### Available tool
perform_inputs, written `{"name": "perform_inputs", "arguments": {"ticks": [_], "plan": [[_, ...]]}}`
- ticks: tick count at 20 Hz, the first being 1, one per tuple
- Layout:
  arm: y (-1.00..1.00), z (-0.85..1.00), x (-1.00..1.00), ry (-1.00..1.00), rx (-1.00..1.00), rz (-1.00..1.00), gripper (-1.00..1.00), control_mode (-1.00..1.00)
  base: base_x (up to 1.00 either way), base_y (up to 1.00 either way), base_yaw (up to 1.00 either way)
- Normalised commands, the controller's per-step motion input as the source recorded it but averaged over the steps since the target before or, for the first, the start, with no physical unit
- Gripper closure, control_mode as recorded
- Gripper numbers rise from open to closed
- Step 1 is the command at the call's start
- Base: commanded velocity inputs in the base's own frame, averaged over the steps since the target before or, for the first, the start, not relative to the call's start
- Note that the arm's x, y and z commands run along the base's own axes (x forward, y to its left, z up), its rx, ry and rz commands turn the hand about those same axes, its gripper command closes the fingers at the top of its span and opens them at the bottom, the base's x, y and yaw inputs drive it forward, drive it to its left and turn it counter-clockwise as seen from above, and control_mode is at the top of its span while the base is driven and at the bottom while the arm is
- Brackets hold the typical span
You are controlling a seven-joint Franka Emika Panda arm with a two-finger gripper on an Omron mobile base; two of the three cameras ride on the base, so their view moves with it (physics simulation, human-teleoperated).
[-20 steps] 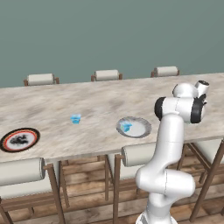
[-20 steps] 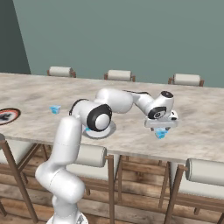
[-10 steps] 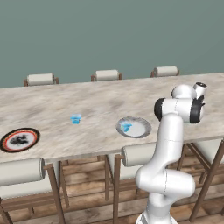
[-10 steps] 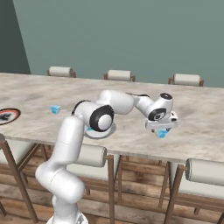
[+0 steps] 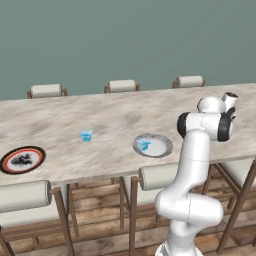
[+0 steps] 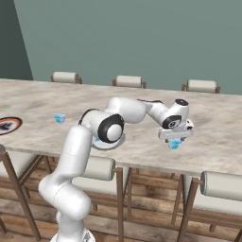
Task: Place two yogurt containers on each plate.
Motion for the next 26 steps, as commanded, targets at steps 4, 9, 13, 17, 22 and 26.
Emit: {"name": "perform_inputs", "arguments": {"ticks": [4, 9, 13, 17, 22, 26], "plan": [[-0.01, 0.07, -0.06, -0.04, 0.00, 0.02, -1.00, -1.00, 0.00, 0.00, 0.00], [-0.02, -0.10, 0.03, 0.00, 0.00, 0.00, -1.00, -1.00, 0.00, 0.00, 0.00], [0.00, -0.14, 0.02, 0.00, 0.00, 0.00, -1.00, -1.00, 0.00, 0.00, 0.00], [0.00, -0.05, 0.00, 0.00, 0.00, 0.01, -1.00, -1.00, 0.00, 0.00, 0.00], [0.00, -0.02, 0.00, 0.00, 0.00, 0.00, -1.00, -1.00, 0.00, 0.00, 0.00], [-0.04, -0.04, 0.00, 0.00, 0.00, 0.00, -1.00, -1.00, 0.00, 0.00, 0.00]]}}
